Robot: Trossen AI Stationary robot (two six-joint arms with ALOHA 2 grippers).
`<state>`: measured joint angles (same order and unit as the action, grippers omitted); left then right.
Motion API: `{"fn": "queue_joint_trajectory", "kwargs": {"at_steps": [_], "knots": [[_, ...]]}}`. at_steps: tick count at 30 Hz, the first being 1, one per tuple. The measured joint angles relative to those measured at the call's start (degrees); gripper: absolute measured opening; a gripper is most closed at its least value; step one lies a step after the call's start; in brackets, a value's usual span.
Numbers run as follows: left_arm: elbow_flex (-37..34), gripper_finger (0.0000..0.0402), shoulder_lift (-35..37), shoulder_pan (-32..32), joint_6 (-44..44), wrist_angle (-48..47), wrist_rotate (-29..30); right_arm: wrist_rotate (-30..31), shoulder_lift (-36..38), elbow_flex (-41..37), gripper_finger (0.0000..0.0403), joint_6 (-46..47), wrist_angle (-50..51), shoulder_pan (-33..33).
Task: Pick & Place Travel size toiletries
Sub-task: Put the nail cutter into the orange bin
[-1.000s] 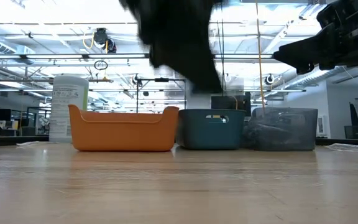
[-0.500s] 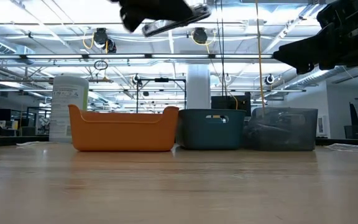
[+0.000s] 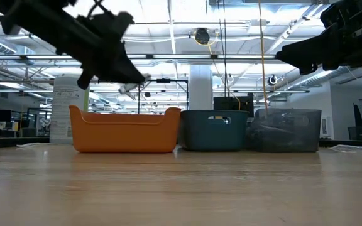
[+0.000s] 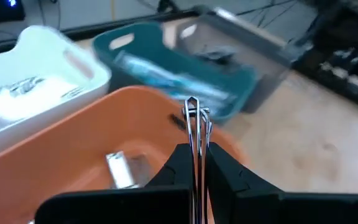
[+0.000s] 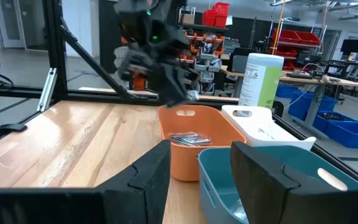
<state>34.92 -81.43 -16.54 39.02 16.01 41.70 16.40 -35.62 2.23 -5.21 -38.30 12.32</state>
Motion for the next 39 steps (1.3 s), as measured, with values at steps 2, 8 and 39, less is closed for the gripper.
{"fn": "queue_joint_trajectory", "kwargs": {"at_steps": [2, 8, 39], "knots": [[-0.68, 0.0008, -0.04, 1.90, 0.65, -1.04, -1.51, 0.01, 0.00, -0.01, 0.0155, 0.00, 0.01, 0.01], [-0.72, 0.0030, -1.06, 6.41, 3.41, -3.71, -3.23, 0.01, -0.02, 0.01, 0.0155, 0.00, -0.01, 0.01], [-0.71, 0.0181, -1.05, 8.70, 6.52, -5.51, -8.27, 0.01, -0.03, -0.01, 0.0155, 0.00, 0.00, 0.02]]}}
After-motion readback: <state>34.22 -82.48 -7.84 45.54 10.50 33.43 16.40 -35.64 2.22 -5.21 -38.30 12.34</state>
